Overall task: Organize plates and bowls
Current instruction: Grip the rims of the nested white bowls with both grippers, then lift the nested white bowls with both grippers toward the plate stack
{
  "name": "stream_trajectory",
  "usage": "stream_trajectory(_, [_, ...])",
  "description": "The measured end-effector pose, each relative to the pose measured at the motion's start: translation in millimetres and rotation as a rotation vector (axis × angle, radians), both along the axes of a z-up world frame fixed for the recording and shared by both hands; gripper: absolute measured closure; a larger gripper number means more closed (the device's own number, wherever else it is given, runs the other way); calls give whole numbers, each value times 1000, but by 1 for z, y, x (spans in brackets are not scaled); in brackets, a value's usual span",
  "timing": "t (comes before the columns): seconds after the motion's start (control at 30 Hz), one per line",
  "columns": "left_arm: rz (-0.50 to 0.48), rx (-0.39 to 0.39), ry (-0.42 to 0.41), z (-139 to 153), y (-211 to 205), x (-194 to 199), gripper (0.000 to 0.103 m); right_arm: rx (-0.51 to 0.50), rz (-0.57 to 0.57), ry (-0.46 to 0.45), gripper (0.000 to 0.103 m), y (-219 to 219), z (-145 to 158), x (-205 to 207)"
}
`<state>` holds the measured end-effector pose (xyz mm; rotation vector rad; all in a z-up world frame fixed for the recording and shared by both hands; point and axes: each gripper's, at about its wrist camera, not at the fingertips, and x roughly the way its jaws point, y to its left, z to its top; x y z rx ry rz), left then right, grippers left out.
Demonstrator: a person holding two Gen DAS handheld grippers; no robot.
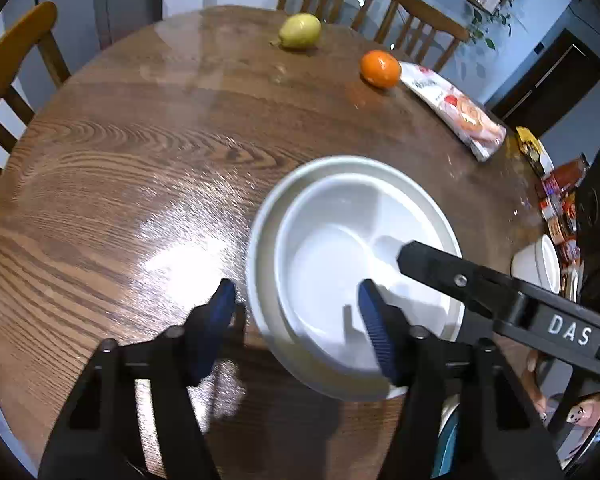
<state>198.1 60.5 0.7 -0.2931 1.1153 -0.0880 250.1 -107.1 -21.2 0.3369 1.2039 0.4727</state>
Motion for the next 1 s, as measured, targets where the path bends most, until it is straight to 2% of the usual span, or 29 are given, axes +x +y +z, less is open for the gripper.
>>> stream_trajectory(0.03, [-7,-8,4,-1,-1,0,55,-6,5,1,48,1,-1,0])
stream_trajectory(0.07, [-15,-10,6,-1,-2,0,55,-13,10,-1,49,2,-1,0])
stream_trajectory(0.37, [-27,33,-40,1,-12,-2,55,-99,4,-44,50,6,2,-3])
stream_trajectory(0.6, [-66,80,-67,5,-35,-4,55,-171,-17,-100,49,-2,10,-11])
stream_trajectory(0.87, [-123,107,-143,26,-72,-14,54,-226,-94,-201,49,-34,30,-26])
stream_trajectory(1.0, [-147,105,-146,28,-91,-9,53,-229,-122,-216,49,-51,32,-31])
